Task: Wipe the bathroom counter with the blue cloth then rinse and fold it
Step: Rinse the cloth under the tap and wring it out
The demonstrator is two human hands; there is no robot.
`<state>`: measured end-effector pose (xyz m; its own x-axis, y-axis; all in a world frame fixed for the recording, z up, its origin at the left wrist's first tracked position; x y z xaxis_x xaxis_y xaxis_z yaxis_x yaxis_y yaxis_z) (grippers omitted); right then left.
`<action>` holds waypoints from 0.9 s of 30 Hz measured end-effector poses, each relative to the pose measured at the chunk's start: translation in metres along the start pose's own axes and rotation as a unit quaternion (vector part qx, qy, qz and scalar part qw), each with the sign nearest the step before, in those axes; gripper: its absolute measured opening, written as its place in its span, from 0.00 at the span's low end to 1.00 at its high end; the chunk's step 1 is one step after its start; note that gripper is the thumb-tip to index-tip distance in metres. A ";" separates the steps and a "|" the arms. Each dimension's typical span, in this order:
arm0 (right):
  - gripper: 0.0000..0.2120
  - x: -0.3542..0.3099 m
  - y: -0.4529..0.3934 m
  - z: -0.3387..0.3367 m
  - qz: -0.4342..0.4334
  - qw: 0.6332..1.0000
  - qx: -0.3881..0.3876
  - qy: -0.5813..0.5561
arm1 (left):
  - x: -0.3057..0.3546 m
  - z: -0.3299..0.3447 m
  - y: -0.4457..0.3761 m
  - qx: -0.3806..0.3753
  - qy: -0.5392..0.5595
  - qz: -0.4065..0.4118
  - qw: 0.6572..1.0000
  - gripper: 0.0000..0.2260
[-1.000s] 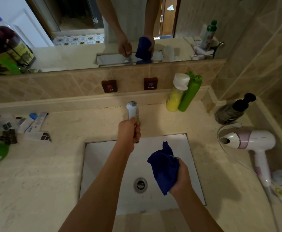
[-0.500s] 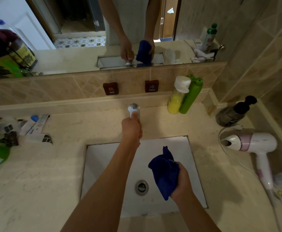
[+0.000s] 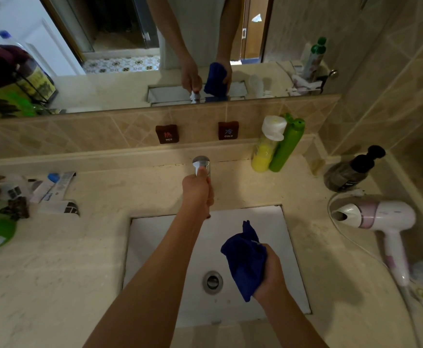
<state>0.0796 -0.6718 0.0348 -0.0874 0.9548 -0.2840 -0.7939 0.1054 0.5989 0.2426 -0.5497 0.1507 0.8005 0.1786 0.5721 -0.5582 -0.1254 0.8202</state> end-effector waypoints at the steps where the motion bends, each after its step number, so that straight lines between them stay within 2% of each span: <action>1: 0.22 0.001 0.001 0.002 0.000 1.000 -0.005 -0.006 | 0.000 0.000 -0.001 0.007 -0.002 -0.005 1.000 0.19; 6: 0.22 0.001 0.004 0.003 -0.008 1.000 -0.019 -0.002 | 0.003 0.005 0.000 0.042 -0.008 -0.030 0.999 0.19; 12: 0.20 0.004 0.004 0.000 -0.005 1.000 -0.005 0.012 | 0.006 0.005 -0.003 0.045 0.013 0.016 0.999 0.18; 13: 0.22 0.005 0.003 0.001 -0.005 1.000 -0.013 0.005 | 0.006 0.005 -0.002 0.048 0.013 0.016 0.999 0.18; 15: 0.32 0.003 0.002 0.004 -0.018 1.000 -0.017 0.004 | 0.006 0.006 0.000 0.041 0.018 0.011 0.999 0.18; 16: 0.33 0.003 0.003 0.006 -0.018 1.000 -0.018 0.005 | 0.006 0.005 0.002 0.030 0.021 0.008 0.999 0.18; 18: 0.21 0.004 0.002 0.009 -0.012 1.000 -0.026 -0.007 | 0.007 0.002 0.005 0.010 0.011 0.010 1.000 0.19; 19: 0.18 0.004 0.003 0.009 -0.007 1.000 -0.013 -0.010 | 0.007 -0.001 0.005 0.002 0.000 0.012 1.000 0.19; 22: 0.19 0.007 0.001 0.007 0.003 1.000 0.014 -0.005 | 0.002 -0.011 0.008 -0.020 -0.003 0.024 1.000 0.21; 25: 0.18 0.009 0.001 0.009 0.003 1.000 0.013 -0.008 | -0.020 -0.034 0.011 0.056 0.019 0.054 0.997 0.17; 27: 0.12 0.008 0.007 0.018 0.001 1.000 -0.008 0.006 | -0.049 -0.051 0.012 0.111 0.027 0.063 0.991 0.12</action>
<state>0.0844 -0.6579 0.0501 -0.0962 0.9514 -0.2925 -0.8036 0.0992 0.5868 0.1857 -0.5102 0.1330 0.7114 0.1994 0.6739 -0.5862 -0.3605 0.7255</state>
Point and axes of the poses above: each hand's wrist, its own y-axis away from the middle knuckle, its own z-axis out of the palm, x = y × z, the point moved 3 cm from there along -y, towards the middle knuckle, and after that the axes turned 15 degrees about -z, right-handed, at the moved point
